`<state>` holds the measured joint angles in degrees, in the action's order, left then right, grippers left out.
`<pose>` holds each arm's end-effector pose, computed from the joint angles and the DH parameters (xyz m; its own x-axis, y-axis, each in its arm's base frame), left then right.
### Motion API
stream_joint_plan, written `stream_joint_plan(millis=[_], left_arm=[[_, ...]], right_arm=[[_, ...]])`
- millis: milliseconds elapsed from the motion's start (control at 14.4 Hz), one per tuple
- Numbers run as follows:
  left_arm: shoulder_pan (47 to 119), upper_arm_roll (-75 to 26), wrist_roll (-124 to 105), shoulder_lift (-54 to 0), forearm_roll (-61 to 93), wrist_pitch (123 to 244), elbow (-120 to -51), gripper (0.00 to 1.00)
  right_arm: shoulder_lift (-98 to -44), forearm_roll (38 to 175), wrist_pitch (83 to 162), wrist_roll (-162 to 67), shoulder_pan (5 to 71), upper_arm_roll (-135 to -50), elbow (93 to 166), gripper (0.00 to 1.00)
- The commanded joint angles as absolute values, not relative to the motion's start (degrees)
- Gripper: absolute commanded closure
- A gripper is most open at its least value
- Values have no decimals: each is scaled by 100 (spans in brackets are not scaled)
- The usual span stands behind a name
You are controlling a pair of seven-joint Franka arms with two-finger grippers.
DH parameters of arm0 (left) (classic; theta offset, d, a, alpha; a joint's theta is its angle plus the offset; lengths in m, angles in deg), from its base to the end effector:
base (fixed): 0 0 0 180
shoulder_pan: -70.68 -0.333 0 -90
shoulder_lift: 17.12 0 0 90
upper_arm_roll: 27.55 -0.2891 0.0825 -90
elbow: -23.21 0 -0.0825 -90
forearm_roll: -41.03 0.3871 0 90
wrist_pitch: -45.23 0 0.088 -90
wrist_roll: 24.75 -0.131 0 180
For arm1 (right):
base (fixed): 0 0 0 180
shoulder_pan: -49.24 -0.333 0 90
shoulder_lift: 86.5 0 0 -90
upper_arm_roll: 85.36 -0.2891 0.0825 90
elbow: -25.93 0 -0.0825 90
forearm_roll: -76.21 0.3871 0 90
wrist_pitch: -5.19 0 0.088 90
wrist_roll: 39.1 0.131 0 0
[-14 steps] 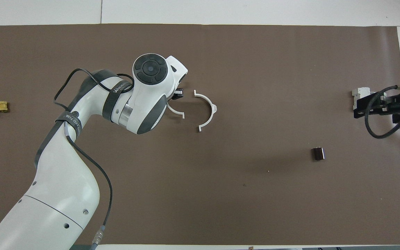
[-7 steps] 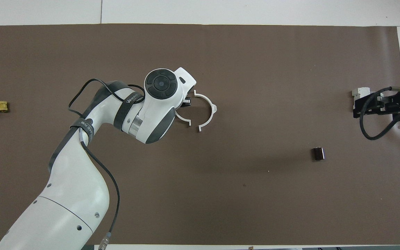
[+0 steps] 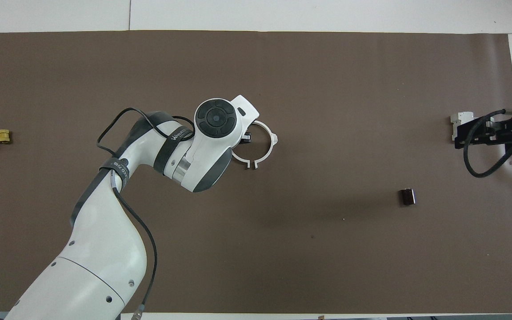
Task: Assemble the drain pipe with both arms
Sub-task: 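Press the held half-ring onto the placed half with the left gripper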
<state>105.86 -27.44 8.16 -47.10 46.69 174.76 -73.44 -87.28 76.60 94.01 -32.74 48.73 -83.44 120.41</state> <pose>0.5499 -0.3836 0.2512 0.9912 -0.1033 0.0829 -0.1003 -0.9942 -0.0395 0.5466 -0.0126 0.5425 0.9872 -0.1349 -0.0854 -0.1352 -0.9908 0.0022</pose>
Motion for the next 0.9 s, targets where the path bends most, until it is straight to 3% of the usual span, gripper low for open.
stream_joint_plan(millis=[0, 347, 832], left_arm=[[10663, -2808, 874, -4498, 4622, 17583, -7620, 100], [10654, -2808, 874, -4507, 4622, 17592, -7602, 100], [10636, -2808, 883, -4498, 4297, 17539, -7593, 100]], right_arm=[[-8808, 7683, 9405, -3532, 4995, -8413, 11936, 0], [-8826, 7683, 9449, -4007, 5364, -8404, 11945, 0], [-8808, 7700, 9493, -4016, 5355, -8421, 11936, 0]])
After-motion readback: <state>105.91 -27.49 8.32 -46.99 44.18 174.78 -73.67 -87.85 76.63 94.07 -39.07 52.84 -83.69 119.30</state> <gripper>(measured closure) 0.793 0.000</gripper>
